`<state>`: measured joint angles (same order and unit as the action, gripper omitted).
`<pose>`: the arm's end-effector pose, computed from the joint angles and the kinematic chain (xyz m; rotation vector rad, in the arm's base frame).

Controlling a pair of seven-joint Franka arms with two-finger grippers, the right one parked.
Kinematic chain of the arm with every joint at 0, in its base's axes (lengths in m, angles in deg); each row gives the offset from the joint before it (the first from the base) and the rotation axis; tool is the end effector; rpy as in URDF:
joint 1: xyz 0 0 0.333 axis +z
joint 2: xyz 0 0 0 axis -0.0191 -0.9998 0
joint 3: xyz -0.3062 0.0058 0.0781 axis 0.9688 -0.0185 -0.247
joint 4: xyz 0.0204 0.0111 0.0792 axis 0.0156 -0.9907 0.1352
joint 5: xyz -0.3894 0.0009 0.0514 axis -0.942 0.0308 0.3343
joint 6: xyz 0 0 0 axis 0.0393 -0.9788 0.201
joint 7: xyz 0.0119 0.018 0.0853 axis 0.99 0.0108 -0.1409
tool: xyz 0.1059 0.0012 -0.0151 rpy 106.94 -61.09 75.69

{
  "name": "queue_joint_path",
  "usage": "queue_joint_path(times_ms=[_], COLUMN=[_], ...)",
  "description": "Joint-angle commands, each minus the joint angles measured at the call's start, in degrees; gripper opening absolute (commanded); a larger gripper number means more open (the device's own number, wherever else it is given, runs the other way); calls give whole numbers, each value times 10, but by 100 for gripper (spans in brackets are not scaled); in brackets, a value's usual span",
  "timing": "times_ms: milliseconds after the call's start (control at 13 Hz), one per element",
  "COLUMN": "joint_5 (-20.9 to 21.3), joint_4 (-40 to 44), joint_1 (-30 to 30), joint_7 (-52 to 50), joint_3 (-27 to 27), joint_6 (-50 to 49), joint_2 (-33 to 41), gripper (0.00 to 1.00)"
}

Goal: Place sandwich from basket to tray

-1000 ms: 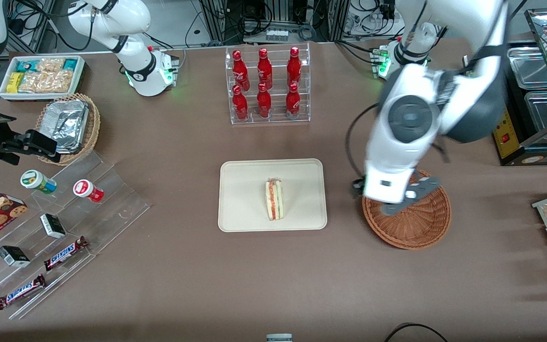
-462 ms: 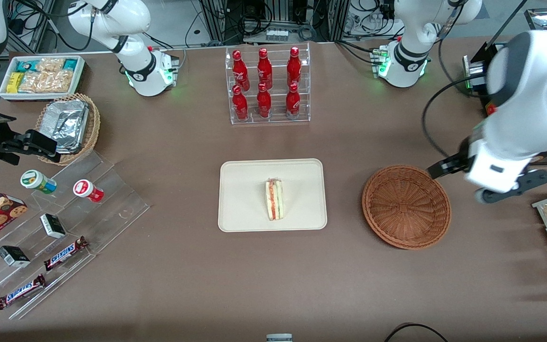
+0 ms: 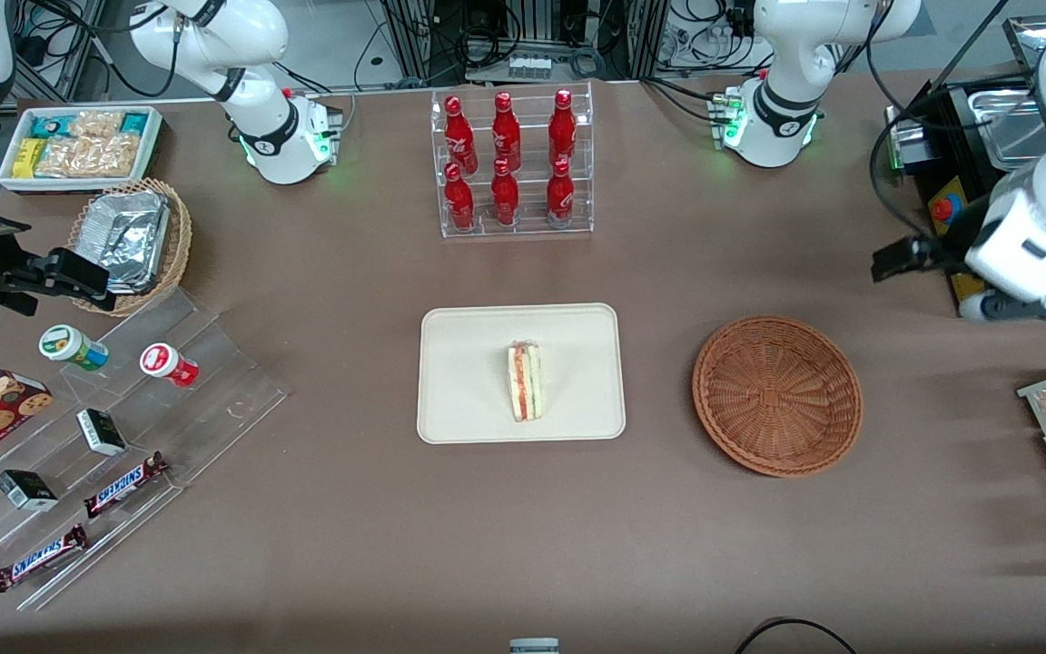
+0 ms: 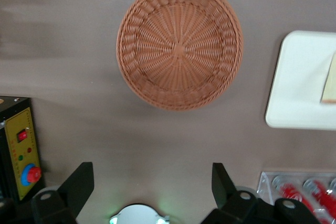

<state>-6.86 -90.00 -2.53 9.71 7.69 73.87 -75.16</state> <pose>0.5377 -0.0365 0.5808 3.0949 0.0848 -0.2543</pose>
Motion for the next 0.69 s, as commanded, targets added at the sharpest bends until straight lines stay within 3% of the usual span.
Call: queue_joint_path(times_ms=[0, 154, 615], joint_5=[-3, -2, 3], joint_4=[-90, -108, -66], joint_1=[19, 33, 39], joint_7=[26, 34, 41], joint_3=[8, 6, 9], joint_6=[22, 30, 32], joint_2=[79, 104, 84], gripper=[99, 99, 99])
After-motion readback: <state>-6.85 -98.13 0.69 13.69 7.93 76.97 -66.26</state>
